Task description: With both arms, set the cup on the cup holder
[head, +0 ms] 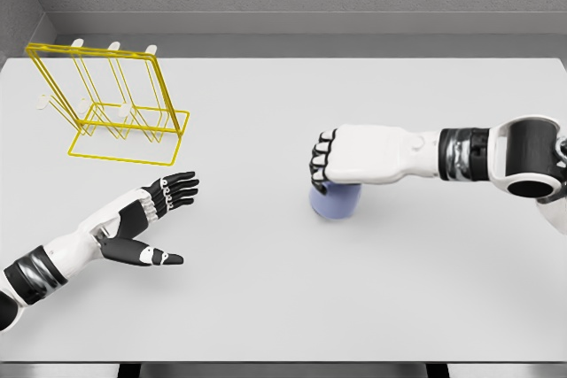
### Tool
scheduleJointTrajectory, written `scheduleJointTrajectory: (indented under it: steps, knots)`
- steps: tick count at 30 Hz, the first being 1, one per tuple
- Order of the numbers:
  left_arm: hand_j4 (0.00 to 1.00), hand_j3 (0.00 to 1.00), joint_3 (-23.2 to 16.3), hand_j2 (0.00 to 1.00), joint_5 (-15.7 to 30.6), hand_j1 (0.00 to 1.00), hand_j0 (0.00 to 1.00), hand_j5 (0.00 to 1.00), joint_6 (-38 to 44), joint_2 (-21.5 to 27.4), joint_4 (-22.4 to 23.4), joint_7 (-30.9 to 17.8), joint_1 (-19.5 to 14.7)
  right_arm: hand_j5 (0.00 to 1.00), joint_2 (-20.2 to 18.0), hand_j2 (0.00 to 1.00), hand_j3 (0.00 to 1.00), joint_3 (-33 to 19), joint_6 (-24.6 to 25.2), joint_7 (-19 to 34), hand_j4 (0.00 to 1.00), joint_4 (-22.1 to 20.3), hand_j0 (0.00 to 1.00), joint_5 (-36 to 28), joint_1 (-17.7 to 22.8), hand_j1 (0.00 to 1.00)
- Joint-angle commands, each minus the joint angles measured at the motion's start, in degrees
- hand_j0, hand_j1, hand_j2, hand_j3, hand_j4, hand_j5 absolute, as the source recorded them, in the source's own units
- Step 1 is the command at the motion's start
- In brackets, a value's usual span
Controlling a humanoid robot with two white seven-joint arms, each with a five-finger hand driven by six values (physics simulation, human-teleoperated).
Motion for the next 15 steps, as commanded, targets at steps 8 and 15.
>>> scheduleJointTrajectory:
  steps: [8,15]
  knots:
    - [1.00,1.00,-0.08,1.00,0.25,1.00,1.00,1.00,0.00,0.05,0.67,0.00,-0.18,0.44,5.27,0.44,0.44,1.17,0.17,0.69,0.44,0.08,0.44,0.95,-0.35,0.44]
    - [1.00,1.00,0.01,1.00,0.25,1.00,1.00,1.00,0.00,-0.04,0.76,0.00,-0.26,0.44,9.40,0.44,0.44,1.43,0.17,0.69,0.44,0.08,0.44,4.38,-0.44,0.44]
